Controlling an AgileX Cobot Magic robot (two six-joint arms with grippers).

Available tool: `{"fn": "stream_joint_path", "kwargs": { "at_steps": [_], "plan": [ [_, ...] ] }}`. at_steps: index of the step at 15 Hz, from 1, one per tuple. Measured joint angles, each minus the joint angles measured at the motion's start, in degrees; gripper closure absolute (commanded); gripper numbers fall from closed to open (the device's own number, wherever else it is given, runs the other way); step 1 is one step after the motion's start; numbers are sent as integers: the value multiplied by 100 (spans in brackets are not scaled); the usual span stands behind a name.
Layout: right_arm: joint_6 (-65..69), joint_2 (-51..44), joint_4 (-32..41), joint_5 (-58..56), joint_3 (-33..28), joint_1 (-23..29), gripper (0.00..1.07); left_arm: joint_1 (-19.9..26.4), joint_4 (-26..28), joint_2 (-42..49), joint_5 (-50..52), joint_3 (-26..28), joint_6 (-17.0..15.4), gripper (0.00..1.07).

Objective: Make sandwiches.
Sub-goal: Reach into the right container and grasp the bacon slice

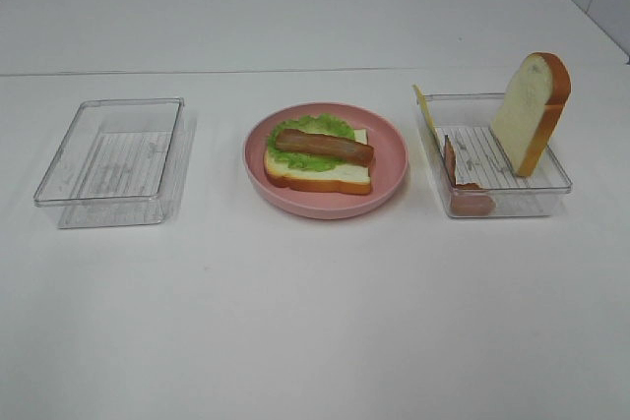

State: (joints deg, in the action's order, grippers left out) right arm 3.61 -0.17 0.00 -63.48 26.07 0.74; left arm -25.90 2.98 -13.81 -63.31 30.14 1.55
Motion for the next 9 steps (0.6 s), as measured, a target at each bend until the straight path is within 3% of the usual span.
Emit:
{"fn": "stream_joint_path", "kwargs": {
  "at_steps": [7, 9],
  "plan": [
    [0, 0, 0, 0, 0, 0, 9, 6, 29, 34, 74, -29, 17, 5],
    [0, 0, 0, 0, 0, 0, 9, 504, 52, 206, 120, -34, 23, 5]
  ]
}}
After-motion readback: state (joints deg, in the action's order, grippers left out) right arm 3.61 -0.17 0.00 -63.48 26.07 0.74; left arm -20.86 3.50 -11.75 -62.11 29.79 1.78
